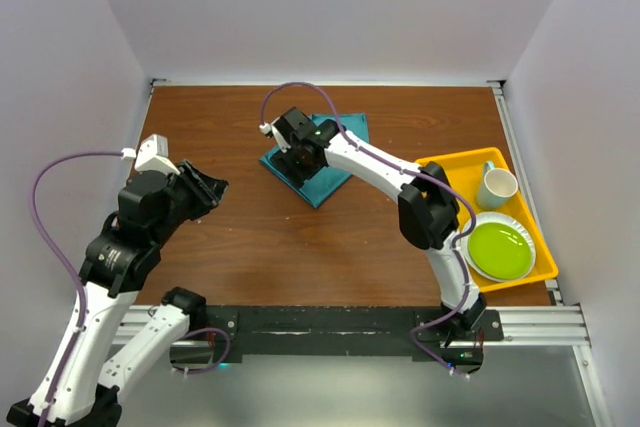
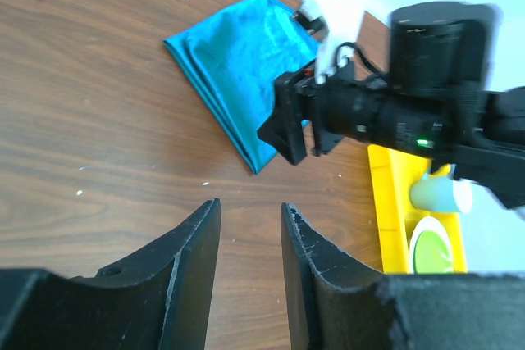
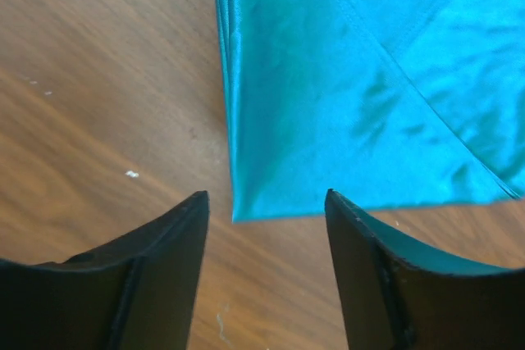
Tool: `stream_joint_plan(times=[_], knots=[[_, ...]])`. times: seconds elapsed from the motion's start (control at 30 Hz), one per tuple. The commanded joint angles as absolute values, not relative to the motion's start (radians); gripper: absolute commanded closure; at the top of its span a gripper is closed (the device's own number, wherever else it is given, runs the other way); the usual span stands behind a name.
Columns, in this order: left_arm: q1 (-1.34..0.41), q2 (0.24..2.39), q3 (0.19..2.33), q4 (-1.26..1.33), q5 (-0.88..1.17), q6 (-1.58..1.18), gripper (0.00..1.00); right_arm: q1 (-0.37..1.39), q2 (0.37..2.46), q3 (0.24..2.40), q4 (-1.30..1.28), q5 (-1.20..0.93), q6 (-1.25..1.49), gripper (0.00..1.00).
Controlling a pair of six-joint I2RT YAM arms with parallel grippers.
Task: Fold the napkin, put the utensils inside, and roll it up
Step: Roll the napkin with the utensil
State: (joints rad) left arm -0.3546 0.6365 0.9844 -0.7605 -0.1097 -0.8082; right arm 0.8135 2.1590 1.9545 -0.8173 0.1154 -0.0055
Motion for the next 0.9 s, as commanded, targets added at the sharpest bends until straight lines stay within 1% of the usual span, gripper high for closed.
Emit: stream_joint_plan(times=[0.0,0.03,0.1,0.2,0.4,0.43,0.47,0.53,0.87], knots=[[-0.353,0.687,1.115,-0.909,-0.16,-0.772,0.6,0.833,2.184,2.02,-0.827,0.123,-0.043,0.33],[-0.353,0.696,1.136,-0.925,-0.161,-0.762,0.6,0.836,2.195,2.023,-0.824,0.111,-0.049,0.29],[-0.353,0.722,1.182,-0.954,-0.155,-0.756,0.6,0.854,2.212,2.016,-0.79,0.109,-0.069,0.27],[-0.353,0.742,1.18,-0.962,-0.127,-0.747,0.6,0.87,2.25,2.026,-0.752,0.117,-0.093,0.23],[-0.353,0.759,1.146,-0.95,-0.104,-0.764,0.62,0.87,2.312,2.095,-0.741,0.084,-0.115,0.25],[-0.353,0.761,1.147,-0.948,-0.104,-0.762,0.62,0.87,2.321,2.098,-0.739,0.084,-0.118,0.26],[-0.353,0.762,1.147,-0.946,-0.104,-0.762,0.62,0.87,2.325,2.103,-0.738,0.08,-0.126,0.3],[-0.353,0.767,1.149,-0.943,-0.106,-0.762,0.63,0.87,2.335,2.106,-0.739,0.078,-0.136,0.33],[-0.353,0.776,1.123,-0.913,-0.095,-0.77,0.66,0.862,2.348,2.091,-0.724,0.091,-0.176,0.34]])
